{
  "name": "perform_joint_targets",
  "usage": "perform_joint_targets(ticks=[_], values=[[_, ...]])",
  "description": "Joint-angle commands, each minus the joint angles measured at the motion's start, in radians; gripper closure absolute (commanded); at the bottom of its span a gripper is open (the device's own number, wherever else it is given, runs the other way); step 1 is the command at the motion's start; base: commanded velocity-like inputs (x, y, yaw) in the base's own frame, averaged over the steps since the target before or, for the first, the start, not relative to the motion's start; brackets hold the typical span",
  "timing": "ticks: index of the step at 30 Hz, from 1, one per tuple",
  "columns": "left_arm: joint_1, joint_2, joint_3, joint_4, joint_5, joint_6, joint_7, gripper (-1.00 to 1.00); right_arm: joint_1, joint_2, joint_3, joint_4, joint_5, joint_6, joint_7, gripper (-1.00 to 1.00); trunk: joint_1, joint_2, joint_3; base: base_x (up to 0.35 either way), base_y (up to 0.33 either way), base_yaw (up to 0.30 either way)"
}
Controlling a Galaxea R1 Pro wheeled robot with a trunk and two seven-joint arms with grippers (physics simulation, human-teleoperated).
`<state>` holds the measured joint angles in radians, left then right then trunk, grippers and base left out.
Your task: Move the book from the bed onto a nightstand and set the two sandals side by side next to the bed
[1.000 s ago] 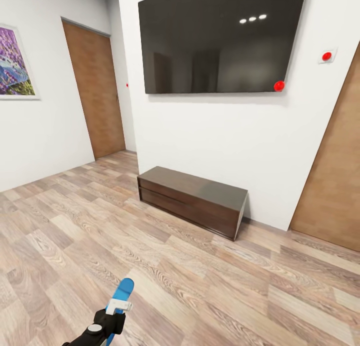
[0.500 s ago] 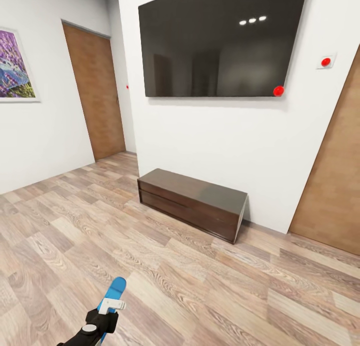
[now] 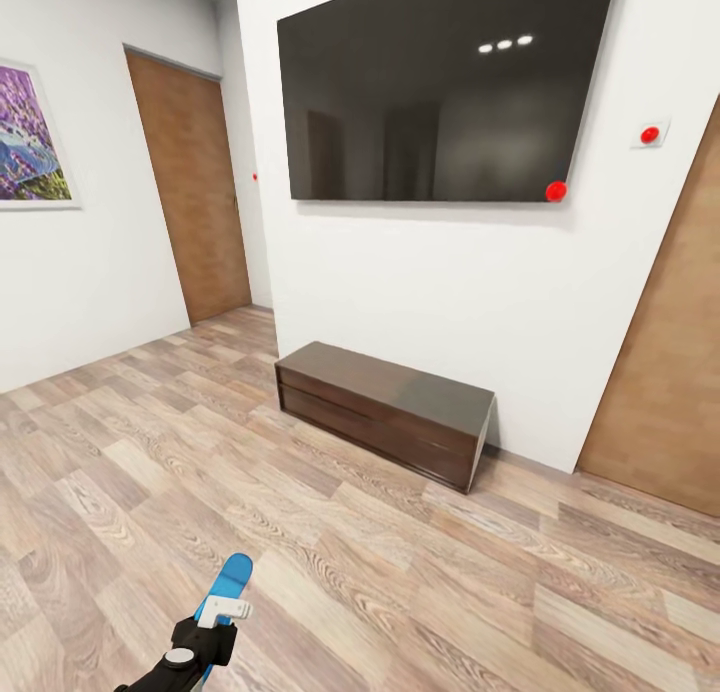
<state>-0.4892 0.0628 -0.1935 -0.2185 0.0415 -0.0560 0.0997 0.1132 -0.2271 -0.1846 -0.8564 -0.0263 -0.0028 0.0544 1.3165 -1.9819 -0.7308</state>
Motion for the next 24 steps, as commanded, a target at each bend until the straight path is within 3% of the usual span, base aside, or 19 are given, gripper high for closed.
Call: perform_joint_targets(ticks=[1,24], values=[[0.000,0.000,-0.009,0.001,0.003,-0.003,0.005,1.00,0.000,0.000,-0.001,-0.001,-0.003,0.000,0.006,-1.00,-0.004,0.007,0.002,0.000,0.000,0.000],[-0.002,-0.003,-0.009,0.002,0.001,-0.004,0.008,1.00,0.000,0.001,0.002,0.000,-0.003,0.000,0.005,-1.00,-0.092,0.168,0.075,0.000,0.000,0.000]])
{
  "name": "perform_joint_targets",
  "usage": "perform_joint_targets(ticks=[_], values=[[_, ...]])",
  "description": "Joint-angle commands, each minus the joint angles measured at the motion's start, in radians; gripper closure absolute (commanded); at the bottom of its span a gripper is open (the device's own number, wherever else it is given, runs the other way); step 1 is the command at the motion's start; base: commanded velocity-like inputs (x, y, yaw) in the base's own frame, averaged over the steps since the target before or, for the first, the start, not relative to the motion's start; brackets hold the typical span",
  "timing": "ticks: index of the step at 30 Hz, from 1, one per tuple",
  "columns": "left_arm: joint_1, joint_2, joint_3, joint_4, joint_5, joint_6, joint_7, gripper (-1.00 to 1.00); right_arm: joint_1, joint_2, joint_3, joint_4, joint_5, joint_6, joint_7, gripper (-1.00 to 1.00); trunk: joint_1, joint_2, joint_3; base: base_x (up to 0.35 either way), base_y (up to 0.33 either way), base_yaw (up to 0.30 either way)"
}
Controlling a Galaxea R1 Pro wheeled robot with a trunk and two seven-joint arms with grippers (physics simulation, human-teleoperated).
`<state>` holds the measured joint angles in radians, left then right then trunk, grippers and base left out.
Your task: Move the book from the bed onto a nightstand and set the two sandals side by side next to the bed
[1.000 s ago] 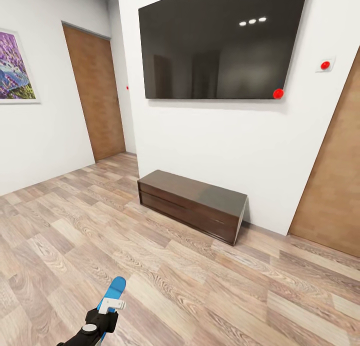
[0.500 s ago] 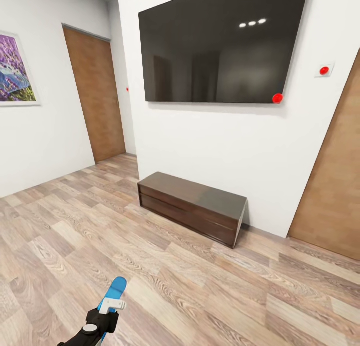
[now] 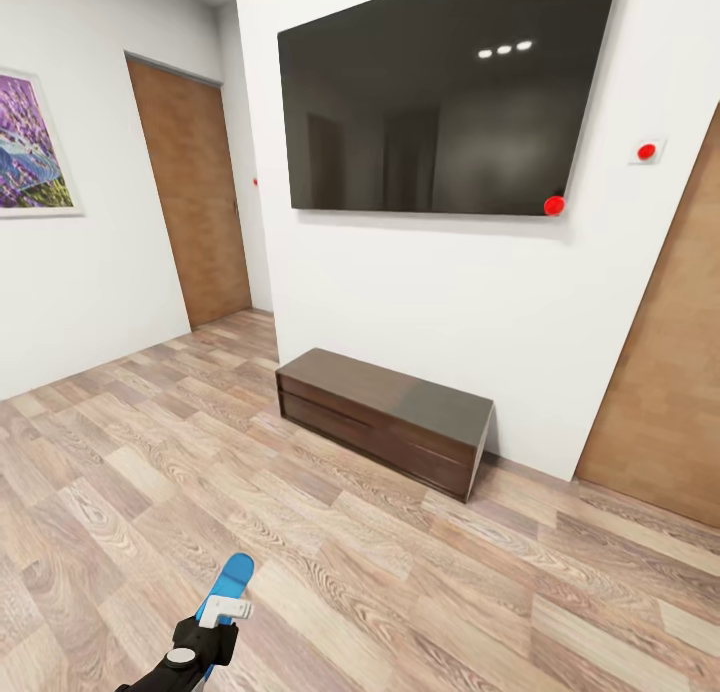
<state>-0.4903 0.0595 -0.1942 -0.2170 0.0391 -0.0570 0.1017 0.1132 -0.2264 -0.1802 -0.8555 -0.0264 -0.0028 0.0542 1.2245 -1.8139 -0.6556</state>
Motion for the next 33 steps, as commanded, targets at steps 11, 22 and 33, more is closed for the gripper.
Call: perform_joint_targets(ticks=[11,22,33], values=[[-0.001,0.000,-0.008,0.001,0.005,-0.003,0.006,1.00,0.000,0.000,-0.002,0.001,-0.004,0.000,0.006,-1.00,-0.042,0.077,0.034,0.000,0.000,0.000],[-0.001,0.000,-0.008,0.001,0.005,-0.003,0.006,1.00,0.000,-0.002,-0.002,0.009,-0.004,-0.002,0.006,-1.00,-0.084,0.154,0.068,0.000,0.000,0.000],[-0.001,0.001,-0.008,0.001,0.005,-0.003,0.006,1.00,0.000,-0.002,-0.002,0.010,-0.004,-0.002,0.006,-1.00,-0.127,0.231,0.103,0.000,0.000,0.000]])
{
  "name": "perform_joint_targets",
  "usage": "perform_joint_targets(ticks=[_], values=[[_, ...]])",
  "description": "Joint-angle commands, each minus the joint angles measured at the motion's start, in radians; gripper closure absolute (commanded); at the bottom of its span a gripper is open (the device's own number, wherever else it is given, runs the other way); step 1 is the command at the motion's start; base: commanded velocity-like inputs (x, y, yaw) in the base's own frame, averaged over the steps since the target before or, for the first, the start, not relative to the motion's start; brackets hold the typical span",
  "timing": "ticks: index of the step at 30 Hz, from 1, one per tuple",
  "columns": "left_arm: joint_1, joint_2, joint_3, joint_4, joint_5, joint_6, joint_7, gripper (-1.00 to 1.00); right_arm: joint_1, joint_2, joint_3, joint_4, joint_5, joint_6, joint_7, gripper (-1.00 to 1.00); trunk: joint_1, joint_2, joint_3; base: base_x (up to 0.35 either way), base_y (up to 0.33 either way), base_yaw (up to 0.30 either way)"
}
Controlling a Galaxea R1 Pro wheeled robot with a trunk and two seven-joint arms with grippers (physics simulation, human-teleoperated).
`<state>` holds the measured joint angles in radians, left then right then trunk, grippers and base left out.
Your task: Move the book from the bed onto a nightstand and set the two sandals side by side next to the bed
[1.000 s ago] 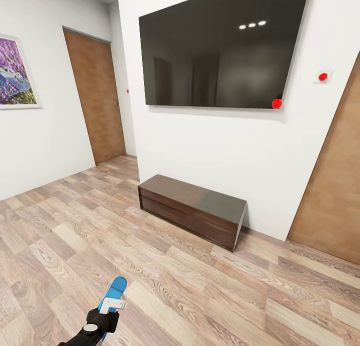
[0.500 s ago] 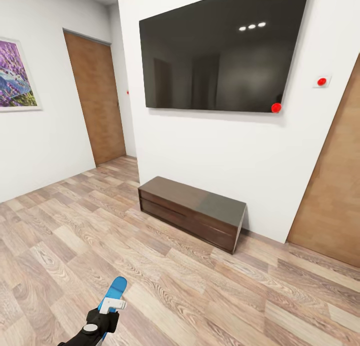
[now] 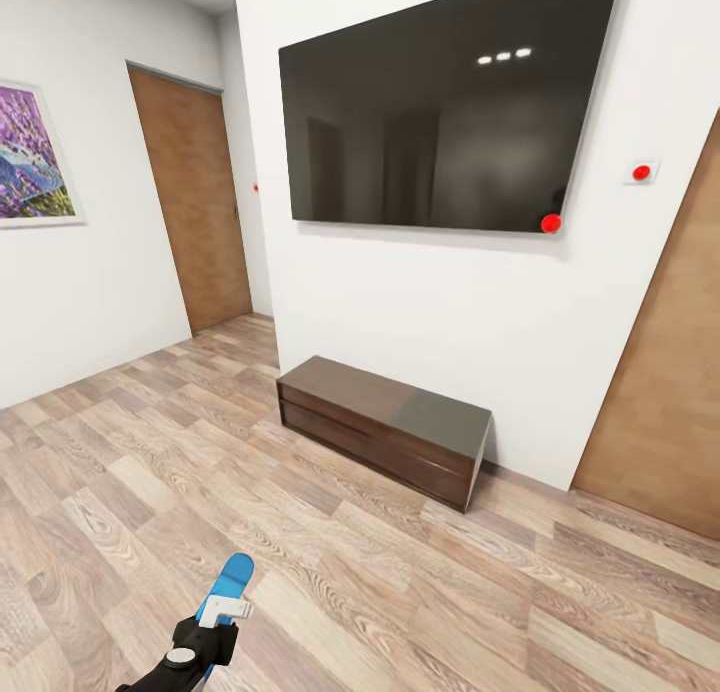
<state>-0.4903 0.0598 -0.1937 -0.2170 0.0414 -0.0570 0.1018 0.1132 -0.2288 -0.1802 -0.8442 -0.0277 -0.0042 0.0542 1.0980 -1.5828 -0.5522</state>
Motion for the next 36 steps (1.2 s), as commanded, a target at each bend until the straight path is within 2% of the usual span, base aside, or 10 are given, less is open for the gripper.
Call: perform_joint_targets(ticks=[1,18,22,24,25,27,28,31,36], values=[[-0.001,0.000,-0.009,0.001,0.003,-0.003,0.006,1.00,0.000,0.000,-0.002,-0.001,-0.003,0.000,0.006,-1.00,-0.004,0.007,0.002,0.000,0.000,0.000],[0.000,0.001,-0.009,0.002,0.003,-0.003,0.005,1.00,0.000,-0.003,-0.003,0.011,-0.003,0.000,0.005,-1.00,-0.069,0.126,0.056,0.000,0.000,0.000],[-0.001,0.001,-0.009,0.002,0.003,-0.003,0.004,1.00,-0.006,-0.003,-0.002,0.041,-0.003,0.000,0.003,-1.00,-0.084,0.154,0.068,0.000,0.000,0.000],[0.000,0.002,-0.009,0.002,0.003,-0.003,0.004,1.00,-0.043,-0.003,-0.002,0.102,-0.003,0.000,0.001,-1.00,-0.092,0.168,0.075,0.000,0.000,0.000],[0.000,0.002,-0.009,0.002,0.003,-0.003,0.004,1.00,-0.083,-0.004,-0.002,0.174,-0.002,-0.001,0.000,-1.00,-0.096,0.175,0.078,0.000,0.000,0.000],[0.000,0.002,-0.009,0.002,0.003,-0.003,0.004,1.00,-0.129,-0.004,-0.002,0.254,-0.001,-0.001,-0.001,-1.00,-0.104,0.189,0.084,0.000,0.000,0.000],[0.000,0.002,-0.009,0.002,0.003,-0.003,0.004,1.00,-0.176,-0.004,-0.002,0.330,0.000,-0.002,-0.001,-1.00,-0.107,0.196,0.087,0.000,0.000,0.000],[0.000,0.003,-0.009,0.002,0.003,-0.003,0.004,1.00,-0.245,-0.003,-0.003,0.433,0.000,-0.002,-0.002,-1.00,-0.119,0.217,0.096,0.000,0.000,0.000],[0.001,0.003,-0.008,0.002,0.003,-0.004,0.005,1.00,-0.283,-0.001,-0.004,0.482,-0.002,-0.012,-0.031,-1.00,-0.138,0.252,0.112,0.000,0.000,0.000]])
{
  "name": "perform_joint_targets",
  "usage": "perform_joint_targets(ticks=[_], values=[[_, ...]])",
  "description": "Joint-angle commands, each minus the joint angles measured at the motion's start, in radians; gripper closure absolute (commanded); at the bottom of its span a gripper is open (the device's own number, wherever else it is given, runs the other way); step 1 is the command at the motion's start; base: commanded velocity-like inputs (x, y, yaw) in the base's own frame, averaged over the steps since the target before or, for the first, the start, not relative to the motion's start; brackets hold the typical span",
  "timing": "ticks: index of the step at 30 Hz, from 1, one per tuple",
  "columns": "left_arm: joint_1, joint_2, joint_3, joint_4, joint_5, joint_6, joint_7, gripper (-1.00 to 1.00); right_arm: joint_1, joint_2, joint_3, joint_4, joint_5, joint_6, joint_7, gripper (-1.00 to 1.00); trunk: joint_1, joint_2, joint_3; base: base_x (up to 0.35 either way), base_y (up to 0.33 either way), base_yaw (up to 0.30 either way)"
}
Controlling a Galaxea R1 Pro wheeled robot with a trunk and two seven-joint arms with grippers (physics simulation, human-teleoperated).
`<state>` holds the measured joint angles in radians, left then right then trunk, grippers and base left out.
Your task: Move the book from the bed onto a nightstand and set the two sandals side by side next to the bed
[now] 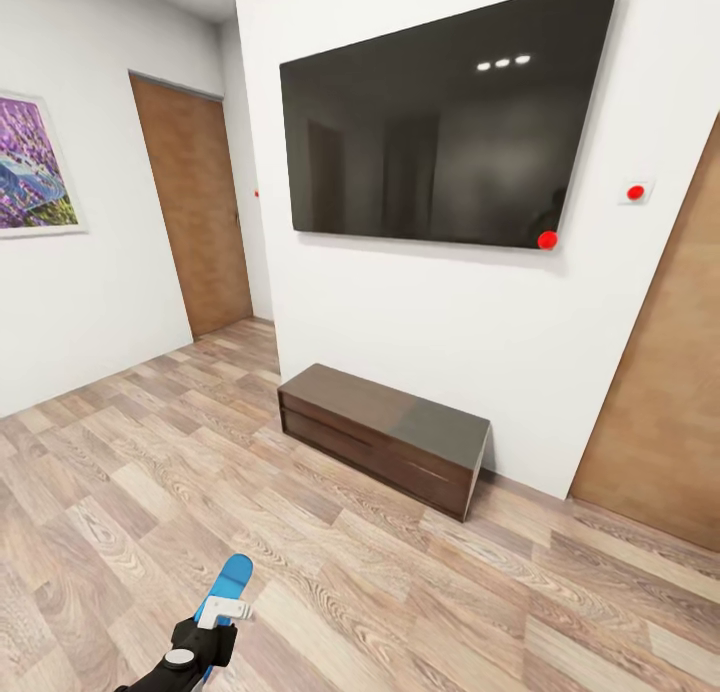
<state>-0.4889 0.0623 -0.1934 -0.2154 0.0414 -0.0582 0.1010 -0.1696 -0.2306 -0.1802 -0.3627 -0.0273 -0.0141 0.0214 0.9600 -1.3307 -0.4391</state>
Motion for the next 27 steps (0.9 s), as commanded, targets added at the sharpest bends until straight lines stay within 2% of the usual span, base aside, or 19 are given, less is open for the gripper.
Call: perform_joint_targets(ticks=[1,5,10,20,27], values=[[-0.001,0.000,-0.008,0.001,0.003,-0.003,0.006,1.00,-0.003,0.001,-0.004,0.004,-0.003,-0.010,-0.012,-1.00,-0.004,0.007,0.002,0.000,0.000,0.000],[0.000,0.001,-0.008,0.002,0.003,-0.008,0.006,1.00,-0.012,0.007,-0.007,0.021,-0.010,-0.076,-0.074,-1.00,-0.019,0.035,0.015,0.000,0.000,0.000],[0.000,0.001,-0.008,0.009,0.002,-0.018,0.006,1.00,-0.014,0.010,-0.012,0.028,-0.018,-0.099,-0.093,-1.00,-0.039,0.070,0.030,0.000,0.000,0.000],[0.000,0.002,-0.007,0.033,0.003,-0.026,0.005,1.00,-0.014,0.069,-0.005,0.071,-0.010,-0.103,-0.094,-1.00,-0.077,0.140,0.062,0.000,0.000,0.000],[0.001,0.002,-0.007,0.042,0.003,-0.043,0.005,1.00,-0.014,0.091,0.000,0.099,-0.008,-0.095,-0.082,-1.00,-0.104,0.189,0.084,0.000,0.000,0.000]])
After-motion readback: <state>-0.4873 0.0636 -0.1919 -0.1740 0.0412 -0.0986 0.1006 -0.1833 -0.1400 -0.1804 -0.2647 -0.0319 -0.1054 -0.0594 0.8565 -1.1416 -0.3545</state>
